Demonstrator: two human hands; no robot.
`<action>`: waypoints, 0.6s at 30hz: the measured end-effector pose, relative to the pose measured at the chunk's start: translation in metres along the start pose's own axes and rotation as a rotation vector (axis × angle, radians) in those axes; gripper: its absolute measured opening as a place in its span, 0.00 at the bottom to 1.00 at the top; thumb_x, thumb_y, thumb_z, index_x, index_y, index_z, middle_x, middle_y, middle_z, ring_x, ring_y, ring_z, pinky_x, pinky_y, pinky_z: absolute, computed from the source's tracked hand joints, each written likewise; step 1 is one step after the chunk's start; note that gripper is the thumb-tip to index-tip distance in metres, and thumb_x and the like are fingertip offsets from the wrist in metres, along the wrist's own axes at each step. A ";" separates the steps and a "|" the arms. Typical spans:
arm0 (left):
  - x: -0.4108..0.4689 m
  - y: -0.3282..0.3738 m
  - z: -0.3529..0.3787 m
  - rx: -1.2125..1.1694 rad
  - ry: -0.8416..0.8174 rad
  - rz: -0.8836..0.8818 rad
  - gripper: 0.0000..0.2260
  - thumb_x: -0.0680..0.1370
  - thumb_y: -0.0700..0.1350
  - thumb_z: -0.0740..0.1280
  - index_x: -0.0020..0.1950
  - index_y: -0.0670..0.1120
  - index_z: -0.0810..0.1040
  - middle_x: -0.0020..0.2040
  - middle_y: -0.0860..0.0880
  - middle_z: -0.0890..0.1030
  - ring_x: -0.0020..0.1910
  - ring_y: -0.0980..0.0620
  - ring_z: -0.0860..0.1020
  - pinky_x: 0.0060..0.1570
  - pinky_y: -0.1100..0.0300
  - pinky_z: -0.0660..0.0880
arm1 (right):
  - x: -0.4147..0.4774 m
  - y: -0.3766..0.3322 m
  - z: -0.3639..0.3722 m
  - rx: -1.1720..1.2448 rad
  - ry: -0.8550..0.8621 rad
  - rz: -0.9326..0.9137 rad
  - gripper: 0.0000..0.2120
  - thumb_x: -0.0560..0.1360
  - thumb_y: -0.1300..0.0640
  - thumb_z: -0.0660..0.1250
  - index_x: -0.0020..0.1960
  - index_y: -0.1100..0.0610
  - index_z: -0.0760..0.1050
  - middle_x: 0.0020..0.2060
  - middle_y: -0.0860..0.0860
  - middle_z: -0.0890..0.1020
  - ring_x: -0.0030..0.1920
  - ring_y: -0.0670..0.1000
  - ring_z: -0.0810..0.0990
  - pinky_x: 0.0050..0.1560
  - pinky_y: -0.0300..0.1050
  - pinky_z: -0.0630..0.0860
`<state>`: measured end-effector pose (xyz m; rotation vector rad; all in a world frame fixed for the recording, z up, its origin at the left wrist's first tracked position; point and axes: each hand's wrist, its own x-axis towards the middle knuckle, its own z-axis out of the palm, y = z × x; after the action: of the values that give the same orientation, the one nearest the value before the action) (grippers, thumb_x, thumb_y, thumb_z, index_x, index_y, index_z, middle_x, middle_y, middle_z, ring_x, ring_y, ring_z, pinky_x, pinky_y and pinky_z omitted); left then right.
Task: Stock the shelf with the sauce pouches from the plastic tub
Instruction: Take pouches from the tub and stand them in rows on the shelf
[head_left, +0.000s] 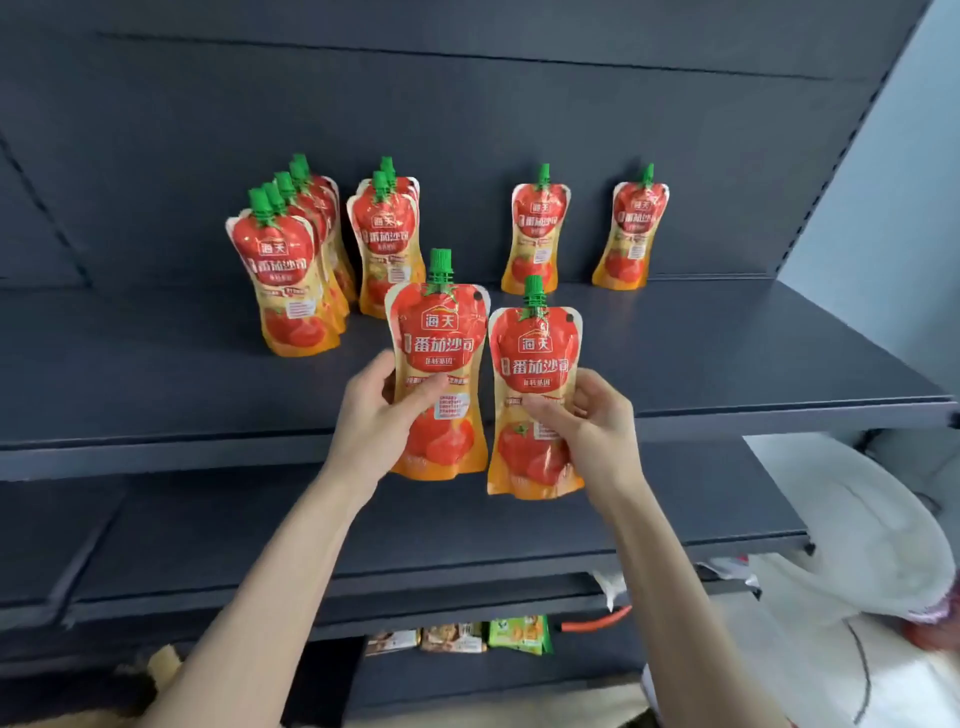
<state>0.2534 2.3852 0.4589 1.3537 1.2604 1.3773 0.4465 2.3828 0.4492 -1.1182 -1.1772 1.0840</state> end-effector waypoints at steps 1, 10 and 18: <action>0.010 0.002 -0.006 0.011 0.013 0.022 0.09 0.74 0.46 0.70 0.54 0.50 0.77 0.49 0.55 0.82 0.48 0.59 0.81 0.43 0.67 0.77 | 0.007 -0.003 0.009 0.000 0.008 -0.014 0.14 0.71 0.62 0.72 0.55 0.60 0.76 0.45 0.51 0.85 0.43 0.48 0.85 0.38 0.37 0.79; 0.102 -0.010 -0.027 0.073 0.093 0.110 0.10 0.75 0.41 0.69 0.55 0.47 0.75 0.51 0.52 0.81 0.51 0.57 0.79 0.47 0.65 0.75 | 0.076 -0.001 0.048 -0.015 0.055 -0.090 0.12 0.71 0.63 0.72 0.53 0.58 0.75 0.44 0.49 0.84 0.43 0.45 0.84 0.39 0.36 0.79; 0.163 -0.041 -0.032 0.112 0.197 0.090 0.12 0.76 0.41 0.68 0.59 0.46 0.74 0.57 0.49 0.80 0.57 0.51 0.78 0.57 0.54 0.75 | 0.134 0.015 0.065 0.008 0.017 -0.124 0.13 0.72 0.63 0.71 0.54 0.56 0.74 0.46 0.48 0.83 0.46 0.44 0.83 0.43 0.35 0.78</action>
<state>0.2028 2.5487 0.4500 1.3908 1.4395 1.5534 0.3916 2.5223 0.4543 -1.0325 -1.2120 0.9810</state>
